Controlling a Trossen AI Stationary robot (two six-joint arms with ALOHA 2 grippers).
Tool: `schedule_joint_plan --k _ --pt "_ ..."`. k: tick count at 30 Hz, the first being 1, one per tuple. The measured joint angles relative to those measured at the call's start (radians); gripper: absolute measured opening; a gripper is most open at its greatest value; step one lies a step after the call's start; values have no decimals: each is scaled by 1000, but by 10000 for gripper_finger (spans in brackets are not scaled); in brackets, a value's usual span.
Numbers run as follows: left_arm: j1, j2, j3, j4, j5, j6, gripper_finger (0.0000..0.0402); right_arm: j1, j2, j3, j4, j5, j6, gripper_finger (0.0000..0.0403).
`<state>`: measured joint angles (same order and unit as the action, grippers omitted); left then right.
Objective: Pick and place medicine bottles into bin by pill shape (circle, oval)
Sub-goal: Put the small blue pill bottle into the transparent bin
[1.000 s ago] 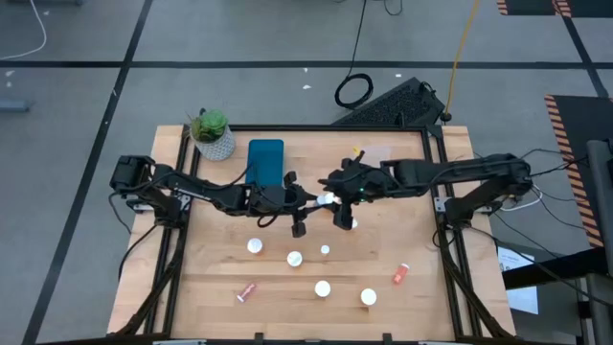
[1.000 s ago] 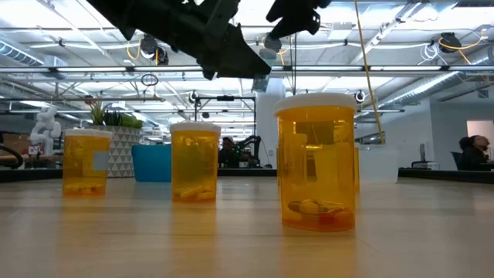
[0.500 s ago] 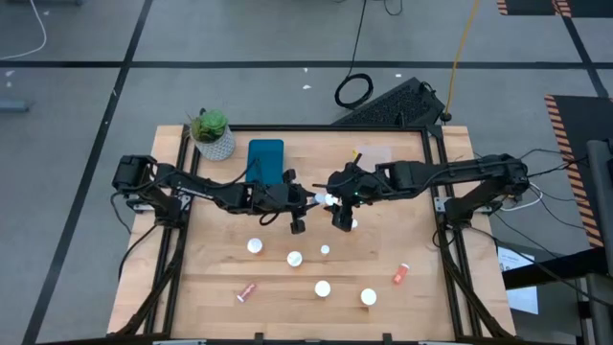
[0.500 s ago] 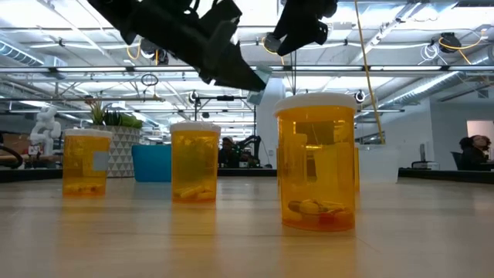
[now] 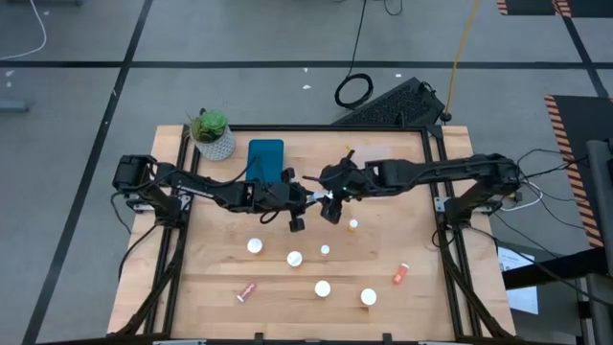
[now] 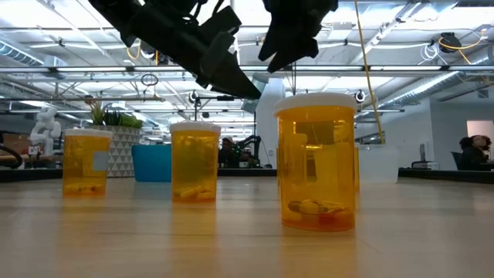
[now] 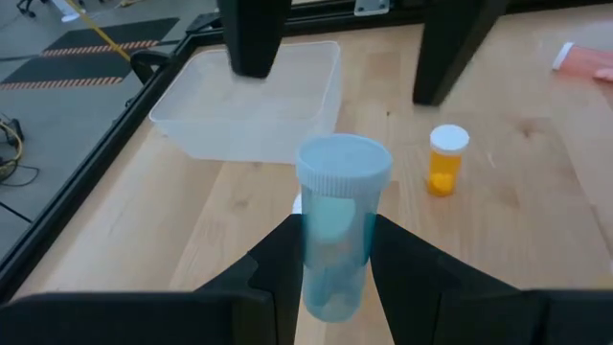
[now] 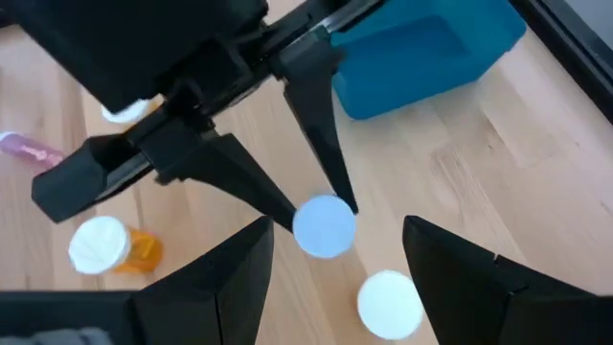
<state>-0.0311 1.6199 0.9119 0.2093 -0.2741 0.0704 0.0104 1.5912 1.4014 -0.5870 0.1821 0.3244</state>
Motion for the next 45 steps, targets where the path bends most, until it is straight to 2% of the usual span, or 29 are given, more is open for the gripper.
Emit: schedule_joint_plan --k 8,15,25,28,38,45 --pt "0 0 0 -6 0 0 117 -10 73 -1 24 -29 -22 226" --pt "0 0 0 -23 0 0 117 -10 70 -1 22 -28 -29 221" --pt "0 0 0 -25 1 0 117 -10 68 -1 19 -30 -40 142" --pt "0 0 0 -25 1 0 117 -10 68 -1 20 -29 -46 130" --pt "0 0 0 -24 12 0 117 -10 68 -1 22 -27 -86 167" --pt "0 0 0 -20 12 -1 117 -11 77 -1 19 -30 -101 151"
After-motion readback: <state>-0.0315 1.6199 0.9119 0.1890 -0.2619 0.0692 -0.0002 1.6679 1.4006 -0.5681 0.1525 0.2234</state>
